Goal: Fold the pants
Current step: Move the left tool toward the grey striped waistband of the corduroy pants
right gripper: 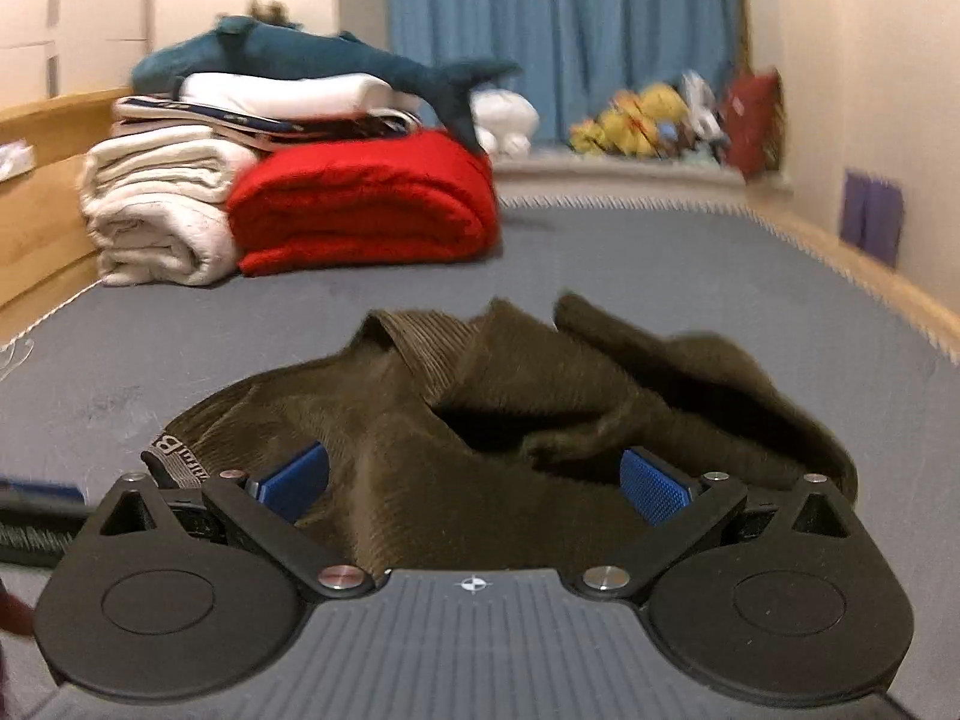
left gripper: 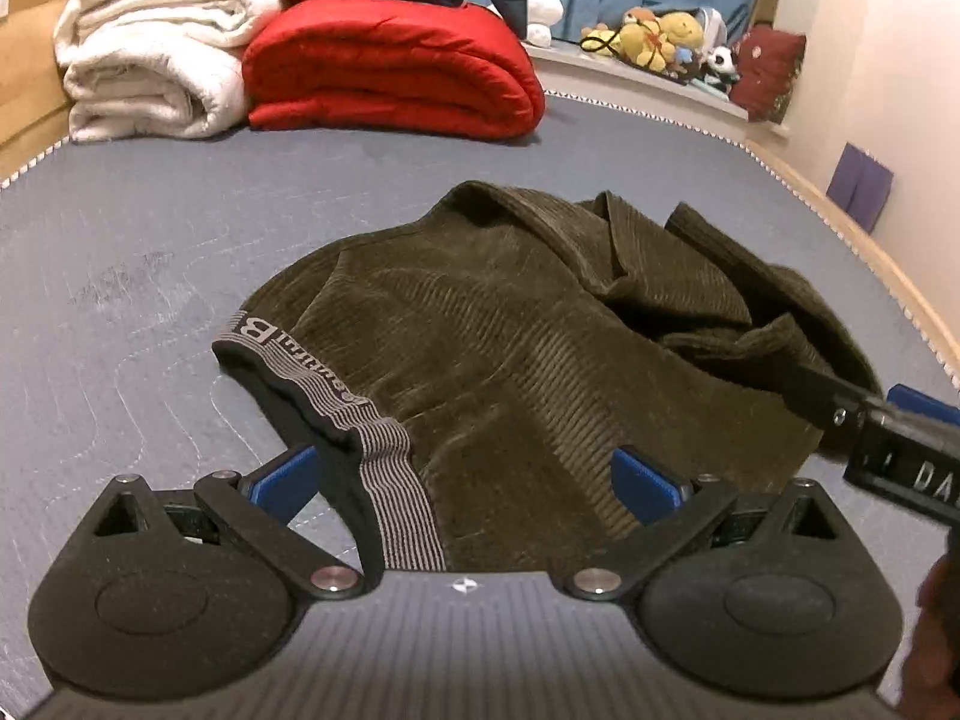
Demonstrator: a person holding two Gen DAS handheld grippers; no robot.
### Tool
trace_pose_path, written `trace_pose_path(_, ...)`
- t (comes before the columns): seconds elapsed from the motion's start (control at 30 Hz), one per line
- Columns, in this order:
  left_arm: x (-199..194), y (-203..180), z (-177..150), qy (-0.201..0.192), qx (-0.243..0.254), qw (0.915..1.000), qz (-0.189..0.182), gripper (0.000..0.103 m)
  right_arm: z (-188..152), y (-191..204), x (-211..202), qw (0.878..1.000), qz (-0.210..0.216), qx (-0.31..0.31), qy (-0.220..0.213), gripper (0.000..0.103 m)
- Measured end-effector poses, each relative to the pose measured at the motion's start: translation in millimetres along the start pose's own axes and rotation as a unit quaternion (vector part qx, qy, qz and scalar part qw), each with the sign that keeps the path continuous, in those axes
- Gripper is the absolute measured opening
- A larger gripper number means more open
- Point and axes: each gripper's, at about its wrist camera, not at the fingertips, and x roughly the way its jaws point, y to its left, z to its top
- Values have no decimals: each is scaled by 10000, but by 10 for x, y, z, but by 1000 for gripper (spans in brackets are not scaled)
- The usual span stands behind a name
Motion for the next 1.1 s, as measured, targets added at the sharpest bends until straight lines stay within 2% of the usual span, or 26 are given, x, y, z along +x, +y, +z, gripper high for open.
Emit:
trace_pose_path(0.17, 146, -142, -74, 134, 158, 9997, 88, 103, -25, -103, -5, 9998, 89, 33, 182, 102)
trace_pose_path(0.4, 185, -220, -148, 128, 203, 9995, 183, 103, -58, -57, -15, 9994, -91, -82, 316, 102)
trace_pose_path(0.57, 194, -218, -153, 209, 135, 9996, 118, 103, -61, 35, -48, 9988, -249, -305, 289, 103)
trace_pose_path(0.7, 288, -165, -181, 624, -106, 9980, 32, 103, -46, 64, -20, 9980, -285, -325, 456, 102)
trace_pose_path(0.9, 438, -67, -255, 1148, -258, 9923, 390, 103, -103, 74, 86, 9960, -404, -331, 721, 103)
trace_pose_path(1.1, 434, -31, -281, 1150, -216, 9915, 572, 103, -122, 118, 115, 9956, -435, -403, 724, 103)
